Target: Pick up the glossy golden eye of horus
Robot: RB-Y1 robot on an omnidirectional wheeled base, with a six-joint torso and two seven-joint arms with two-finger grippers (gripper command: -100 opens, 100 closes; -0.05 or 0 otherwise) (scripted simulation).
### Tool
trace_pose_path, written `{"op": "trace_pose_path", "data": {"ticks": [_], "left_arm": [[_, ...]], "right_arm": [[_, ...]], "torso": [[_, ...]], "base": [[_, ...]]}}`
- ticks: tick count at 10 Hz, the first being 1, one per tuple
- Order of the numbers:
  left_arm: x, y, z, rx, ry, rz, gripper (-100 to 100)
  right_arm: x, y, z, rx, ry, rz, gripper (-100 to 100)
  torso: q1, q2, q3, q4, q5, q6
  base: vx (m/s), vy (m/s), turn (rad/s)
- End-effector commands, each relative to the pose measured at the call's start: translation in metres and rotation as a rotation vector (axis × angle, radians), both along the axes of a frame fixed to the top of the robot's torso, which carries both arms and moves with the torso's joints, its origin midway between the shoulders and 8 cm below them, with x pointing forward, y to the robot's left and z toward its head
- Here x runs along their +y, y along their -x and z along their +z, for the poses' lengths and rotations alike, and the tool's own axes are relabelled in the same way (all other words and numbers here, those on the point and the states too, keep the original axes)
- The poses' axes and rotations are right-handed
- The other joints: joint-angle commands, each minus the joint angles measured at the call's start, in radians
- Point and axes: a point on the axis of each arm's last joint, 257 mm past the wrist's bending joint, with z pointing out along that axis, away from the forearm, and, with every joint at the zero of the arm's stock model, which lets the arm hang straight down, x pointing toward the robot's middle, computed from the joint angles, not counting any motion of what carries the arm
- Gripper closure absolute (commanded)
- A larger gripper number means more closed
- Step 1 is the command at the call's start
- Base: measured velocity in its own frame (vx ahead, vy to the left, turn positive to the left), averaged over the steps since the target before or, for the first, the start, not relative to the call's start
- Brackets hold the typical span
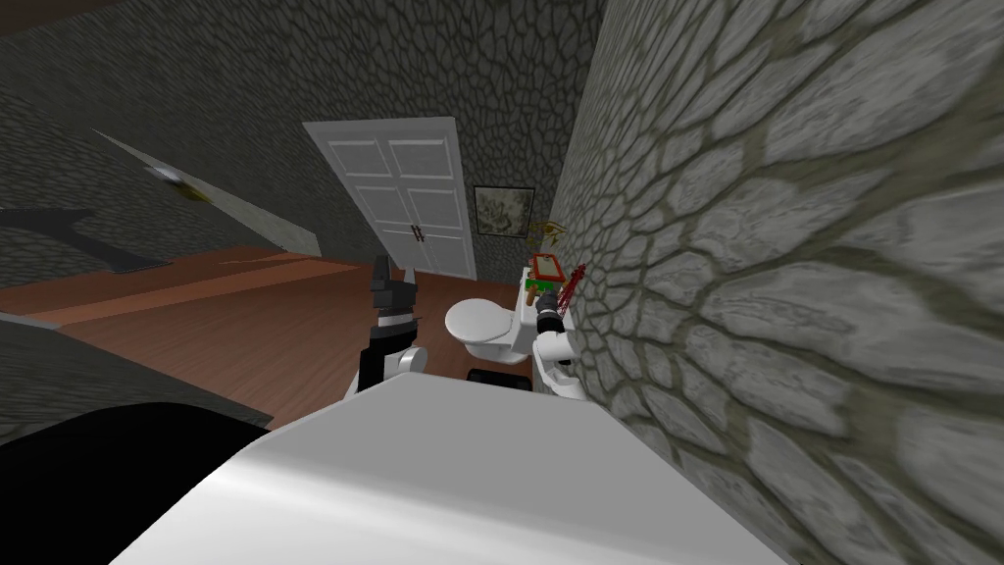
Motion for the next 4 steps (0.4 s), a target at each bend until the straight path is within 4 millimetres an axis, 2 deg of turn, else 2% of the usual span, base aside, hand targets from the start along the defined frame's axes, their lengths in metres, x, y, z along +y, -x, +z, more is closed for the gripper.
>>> {"op": "trace_pose_path", "data": {"ticks": [1, 2, 3, 4], "left_arm": [[0.0, 0.0, 0.0, 0.0, 0.0, 0.0, 0], [0.0, 0.0, 0.0, 0.0, 0.0, 0.0, 0], [0.0, 0.0, 0.0, 0.0, 0.0, 0.0, 0], [0.0, 0.0, 0.0, 0.0, 0.0, 0.0, 0]], "right_arm": [[0.0, 0.0, 0.0, 0.0, 0.0, 0.0, 100], [0.0, 0.0, 0.0, 0.0, 0.0, 0.0, 0], [0.0, 0.0, 0.0002, 0.0, 0.0, 0.0, 100], [0.0, 0.0, 0.0002, 0.0, 0.0, 0.0, 0]], "torso": [[0.0, 0.0, 0.0, 0.0, 0.0, 0.0], [0.0, 0.0, 0.0, 0.0, 0.0, 0.0], [0.0, 0.0, 0.0, 0.0, 0.0, 0.0], [0.0, 0.0, 0.0, 0.0, 0.0, 0.0]], "base": [[0.0, 0.0, 0.0], [0.0, 0.0, 0.0], [0.0, 0.0, 0.0], [0.0, 0.0, 0.0]]}}
